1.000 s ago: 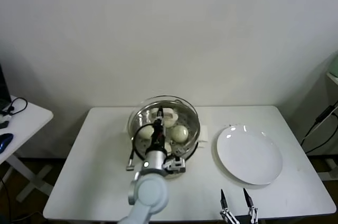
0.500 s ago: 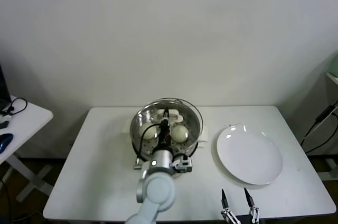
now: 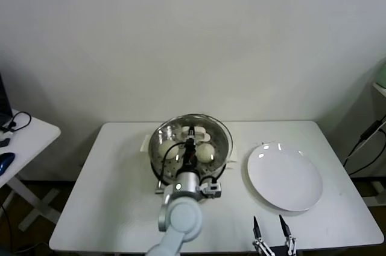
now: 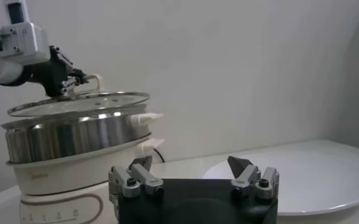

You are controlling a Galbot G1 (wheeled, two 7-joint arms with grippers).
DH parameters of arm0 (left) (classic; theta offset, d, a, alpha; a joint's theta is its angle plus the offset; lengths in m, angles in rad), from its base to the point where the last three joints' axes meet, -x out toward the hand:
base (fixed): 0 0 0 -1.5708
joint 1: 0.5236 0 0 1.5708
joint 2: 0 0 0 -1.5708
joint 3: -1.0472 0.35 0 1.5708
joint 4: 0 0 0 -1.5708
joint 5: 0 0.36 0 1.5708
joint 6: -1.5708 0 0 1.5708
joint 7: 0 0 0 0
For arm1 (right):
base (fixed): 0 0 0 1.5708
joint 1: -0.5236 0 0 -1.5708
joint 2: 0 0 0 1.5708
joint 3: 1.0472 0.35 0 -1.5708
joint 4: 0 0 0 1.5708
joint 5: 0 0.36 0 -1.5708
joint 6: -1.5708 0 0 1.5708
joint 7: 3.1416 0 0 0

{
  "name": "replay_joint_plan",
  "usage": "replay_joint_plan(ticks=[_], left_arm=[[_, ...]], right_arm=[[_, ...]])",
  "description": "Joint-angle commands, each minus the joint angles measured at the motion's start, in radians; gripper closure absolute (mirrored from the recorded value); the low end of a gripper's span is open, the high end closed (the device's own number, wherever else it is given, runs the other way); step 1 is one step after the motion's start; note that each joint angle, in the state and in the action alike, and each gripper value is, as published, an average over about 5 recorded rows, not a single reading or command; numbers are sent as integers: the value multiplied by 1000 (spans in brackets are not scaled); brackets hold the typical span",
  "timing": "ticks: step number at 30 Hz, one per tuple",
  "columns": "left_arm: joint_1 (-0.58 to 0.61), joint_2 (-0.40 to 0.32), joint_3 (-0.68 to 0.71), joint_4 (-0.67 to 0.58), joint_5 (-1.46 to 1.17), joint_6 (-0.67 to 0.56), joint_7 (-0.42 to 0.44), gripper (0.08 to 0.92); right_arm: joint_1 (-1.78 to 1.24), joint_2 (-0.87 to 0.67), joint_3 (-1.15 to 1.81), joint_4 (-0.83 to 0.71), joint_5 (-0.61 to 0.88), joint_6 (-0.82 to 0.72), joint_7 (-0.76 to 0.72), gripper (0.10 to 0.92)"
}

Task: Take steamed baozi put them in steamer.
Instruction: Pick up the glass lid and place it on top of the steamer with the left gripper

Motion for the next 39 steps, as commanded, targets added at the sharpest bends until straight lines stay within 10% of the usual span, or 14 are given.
replay_joint_plan(ticks=[1,39], left_arm=[[0,-4,-4,5,9,0,0,864],[19,-8,-25,26,3,5,-35,864]], right_arm=[[0,0,0,2,1,1,-1,203],[-5,7,2,5,-8,4,-5,203]])
